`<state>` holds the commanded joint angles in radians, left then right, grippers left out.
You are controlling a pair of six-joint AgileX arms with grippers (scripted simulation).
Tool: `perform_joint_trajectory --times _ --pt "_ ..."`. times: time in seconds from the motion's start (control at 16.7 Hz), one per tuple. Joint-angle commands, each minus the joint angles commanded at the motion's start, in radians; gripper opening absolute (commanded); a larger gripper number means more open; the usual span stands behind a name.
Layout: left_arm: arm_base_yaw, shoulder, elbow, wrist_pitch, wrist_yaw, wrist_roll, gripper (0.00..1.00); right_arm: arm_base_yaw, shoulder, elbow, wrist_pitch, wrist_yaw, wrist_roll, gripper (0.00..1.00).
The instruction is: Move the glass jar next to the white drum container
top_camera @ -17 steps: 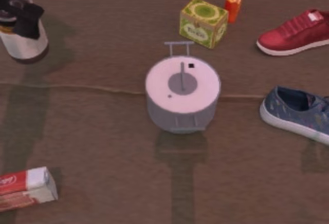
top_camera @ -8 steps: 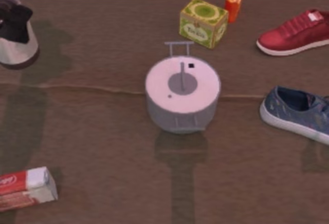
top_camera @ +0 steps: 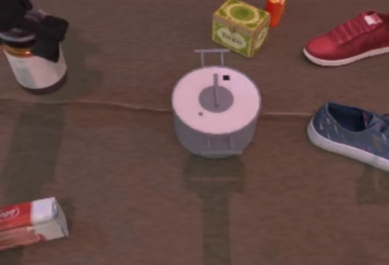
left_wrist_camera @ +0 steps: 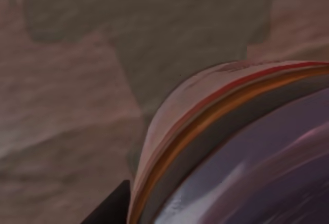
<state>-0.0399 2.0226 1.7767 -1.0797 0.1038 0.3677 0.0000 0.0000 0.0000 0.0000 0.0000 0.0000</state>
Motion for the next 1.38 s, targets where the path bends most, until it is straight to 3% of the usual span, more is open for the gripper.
perform_joint_trajectory --times 0.42,0.6,1.08,1.38 --pt "-0.198 -0.088 -0.215 0.157 -0.135 -0.475 0.00 0.000 0.000 0.000 0.000 0.000 0.000 1.00" --pt "-0.264 -0.118 -0.291 0.208 -0.181 -0.622 0.00 0.000 0.000 0.000 0.000 0.000 0.000 1.00" --pt "-0.287 -0.123 -0.325 0.230 -0.199 -0.673 0.00 0.000 0.000 0.000 0.000 0.000 0.000 1.00" --pt "-0.283 -0.068 -0.379 0.341 -0.197 -0.667 0.00 0.000 0.000 0.000 0.000 0.000 0.000 1.00"
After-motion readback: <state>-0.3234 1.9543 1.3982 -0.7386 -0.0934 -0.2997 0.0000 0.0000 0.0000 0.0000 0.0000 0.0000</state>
